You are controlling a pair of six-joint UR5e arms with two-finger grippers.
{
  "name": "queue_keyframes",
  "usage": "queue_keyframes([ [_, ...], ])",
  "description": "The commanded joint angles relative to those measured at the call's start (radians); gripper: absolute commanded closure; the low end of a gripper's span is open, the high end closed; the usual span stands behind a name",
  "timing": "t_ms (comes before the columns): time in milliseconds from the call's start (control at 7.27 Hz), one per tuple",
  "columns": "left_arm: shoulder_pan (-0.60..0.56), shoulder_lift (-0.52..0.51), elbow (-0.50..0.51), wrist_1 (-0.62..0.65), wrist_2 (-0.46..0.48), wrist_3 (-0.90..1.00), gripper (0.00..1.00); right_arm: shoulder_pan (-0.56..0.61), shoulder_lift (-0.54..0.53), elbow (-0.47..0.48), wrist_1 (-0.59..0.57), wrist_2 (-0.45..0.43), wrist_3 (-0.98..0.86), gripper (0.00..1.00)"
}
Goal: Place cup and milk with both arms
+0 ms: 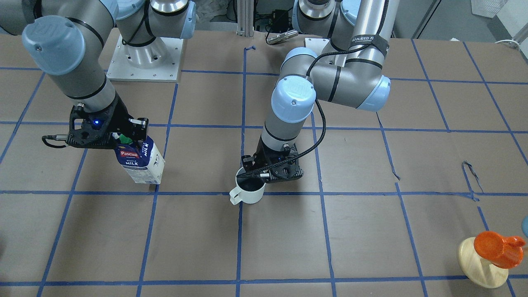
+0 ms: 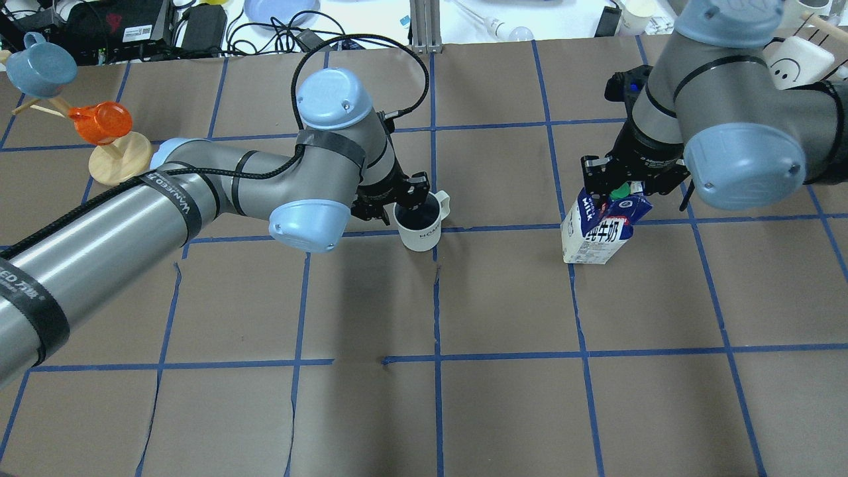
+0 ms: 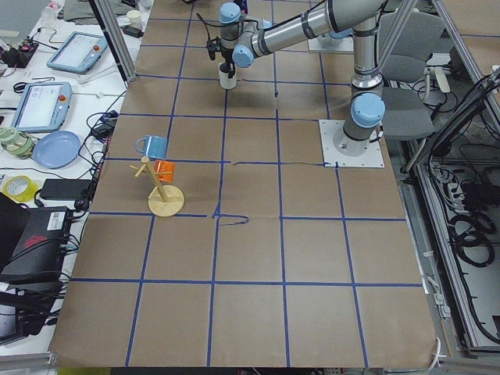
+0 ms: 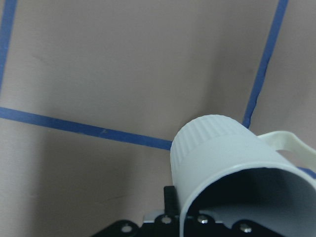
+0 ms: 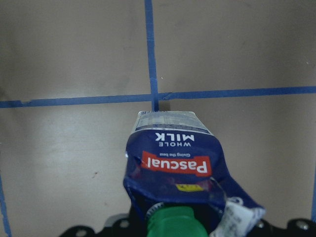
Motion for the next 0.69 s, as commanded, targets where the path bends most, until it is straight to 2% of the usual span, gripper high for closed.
queue_keyframes([
  [0, 0.048, 0.034, 0.089, -0.122, 0.002, 0.044, 0.00, 0.092, 0.049, -0.058, -0.003, 0.007, 0.123, 0.55],
  [138, 0.125, 0.057, 0.118, -0.195, 0.002, 0.201, 0.00, 0.162, 0.113, -0.139, 0.003, 0.004, 0.201, 0.55],
  [275, 0.195, 0.089, 0.117, -0.207, 0.003, 0.350, 0.00, 0.237, 0.163, -0.203, 0.013, 0.000, 0.296, 0.55],
  [550, 0.232, 0.198, 0.132, -0.283, 0.019, 0.426, 0.00, 0.292, 0.224, -0.259, 0.009, 0.003, 0.374, 0.55],
])
